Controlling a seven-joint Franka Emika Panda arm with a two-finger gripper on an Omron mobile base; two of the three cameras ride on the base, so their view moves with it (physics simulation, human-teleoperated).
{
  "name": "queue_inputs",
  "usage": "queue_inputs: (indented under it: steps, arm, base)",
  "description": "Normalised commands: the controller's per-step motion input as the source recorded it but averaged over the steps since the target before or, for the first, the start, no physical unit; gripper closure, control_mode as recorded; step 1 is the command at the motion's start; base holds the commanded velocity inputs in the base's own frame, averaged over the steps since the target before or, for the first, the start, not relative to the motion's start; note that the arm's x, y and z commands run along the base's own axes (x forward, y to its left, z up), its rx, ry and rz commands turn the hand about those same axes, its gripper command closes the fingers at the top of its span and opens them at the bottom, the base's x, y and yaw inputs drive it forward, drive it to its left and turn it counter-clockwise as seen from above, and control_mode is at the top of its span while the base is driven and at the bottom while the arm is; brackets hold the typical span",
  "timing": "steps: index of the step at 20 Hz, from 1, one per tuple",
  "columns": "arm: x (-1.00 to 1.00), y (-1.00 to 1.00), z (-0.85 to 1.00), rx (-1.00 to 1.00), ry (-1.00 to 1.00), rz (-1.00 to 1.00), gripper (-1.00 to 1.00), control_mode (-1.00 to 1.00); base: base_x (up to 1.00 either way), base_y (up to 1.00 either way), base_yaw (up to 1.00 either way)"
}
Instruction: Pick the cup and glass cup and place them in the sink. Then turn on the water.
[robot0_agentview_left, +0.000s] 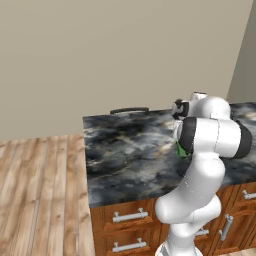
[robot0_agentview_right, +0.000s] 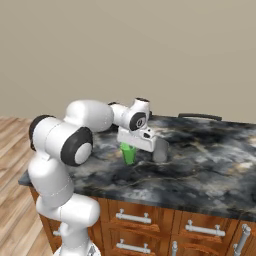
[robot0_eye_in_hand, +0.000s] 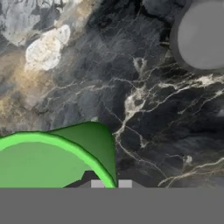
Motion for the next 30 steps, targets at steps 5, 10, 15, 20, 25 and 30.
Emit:
queue_inputs:
  steps: [5,10,15,20,25,30]
  arm:
    - [-0.69,0.13,0.86,0.03,0.00,0.07,1.00,-1.00]
    - [-0.82,0.15,0.48,0.03,0.00,0.05,1.00,-1.00]
    - [-0.93,0.26,0.39,0.04,-0.01,0.04,1.00,-1.00]
    - [-0.90,0.31,0.48,0.03,-0.08,0.04,1.00,-1.00]
    - [-0.40,0.21,0.15,0.01,-0.03,0.01,1.00,-1.00]
    - [0.00,0.06,0.00,0.00,0.00,0.00,1.00,-1.00]
  base:
    - [0.00,0.00,0.00]
    - [0.00,0.00,0.00]
    - [0.00,0.00,0.00]
    - [0.00,0.00,0.00]
    - [0.00,0.00,0.00]
    - [0.00,0.00,0.00]
